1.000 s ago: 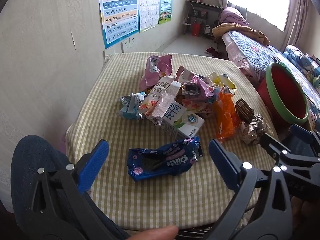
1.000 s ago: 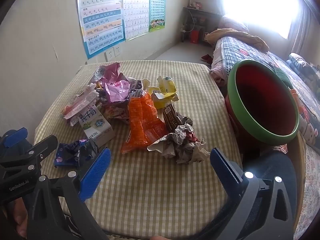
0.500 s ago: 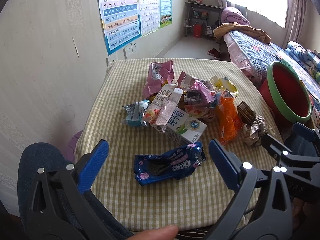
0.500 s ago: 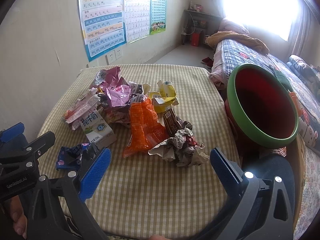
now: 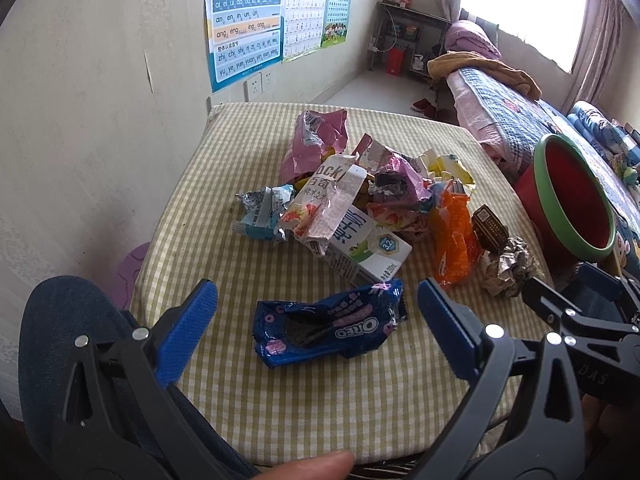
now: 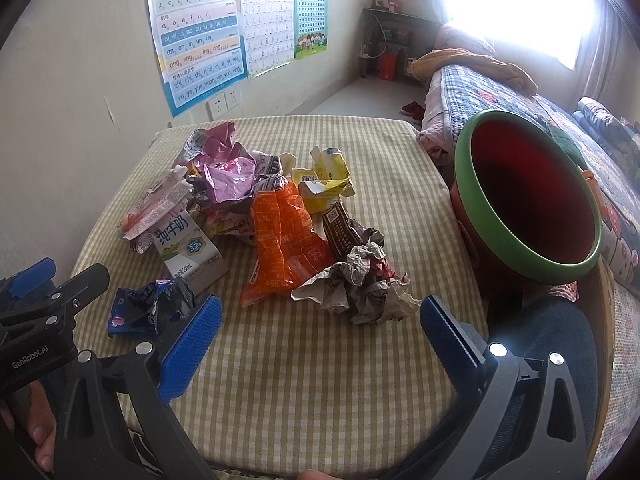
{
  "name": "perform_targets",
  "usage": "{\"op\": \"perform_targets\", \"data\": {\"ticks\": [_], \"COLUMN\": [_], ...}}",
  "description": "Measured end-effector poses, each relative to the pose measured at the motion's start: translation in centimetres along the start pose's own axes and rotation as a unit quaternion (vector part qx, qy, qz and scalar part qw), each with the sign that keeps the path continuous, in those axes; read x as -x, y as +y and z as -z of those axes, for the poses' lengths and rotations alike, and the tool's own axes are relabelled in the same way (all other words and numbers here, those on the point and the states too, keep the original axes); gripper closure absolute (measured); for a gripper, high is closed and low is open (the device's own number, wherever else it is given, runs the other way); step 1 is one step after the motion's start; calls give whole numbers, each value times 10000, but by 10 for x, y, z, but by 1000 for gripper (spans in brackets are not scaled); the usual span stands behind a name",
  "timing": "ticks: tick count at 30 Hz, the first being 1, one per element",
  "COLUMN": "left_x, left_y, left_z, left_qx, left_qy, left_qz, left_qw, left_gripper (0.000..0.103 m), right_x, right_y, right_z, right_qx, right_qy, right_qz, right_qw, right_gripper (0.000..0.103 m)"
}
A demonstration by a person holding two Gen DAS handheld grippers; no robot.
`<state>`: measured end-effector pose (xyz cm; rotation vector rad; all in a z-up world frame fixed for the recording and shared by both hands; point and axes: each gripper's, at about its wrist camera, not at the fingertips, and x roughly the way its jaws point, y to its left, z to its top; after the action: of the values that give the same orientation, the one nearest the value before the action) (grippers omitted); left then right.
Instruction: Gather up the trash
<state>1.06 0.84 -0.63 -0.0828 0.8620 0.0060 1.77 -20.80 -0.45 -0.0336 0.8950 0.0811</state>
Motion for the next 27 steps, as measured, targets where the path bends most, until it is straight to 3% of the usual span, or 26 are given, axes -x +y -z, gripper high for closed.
{"op": "perform_targets", "data": {"ticks": [27], "left_x": [-1], "left_y": [-1], "left_z": [-1], "left_qx": [-12], "left_qy": [65], "left_qz": [156], "left_qw": [9999], "left_gripper": [5], "right_x": [2], "right_y": [1], "right_z": [1], "right_qx": [83], "right_qy": [-55], "right_qz": [16], "right_qw": [9999], "right_gripper": [7]}}
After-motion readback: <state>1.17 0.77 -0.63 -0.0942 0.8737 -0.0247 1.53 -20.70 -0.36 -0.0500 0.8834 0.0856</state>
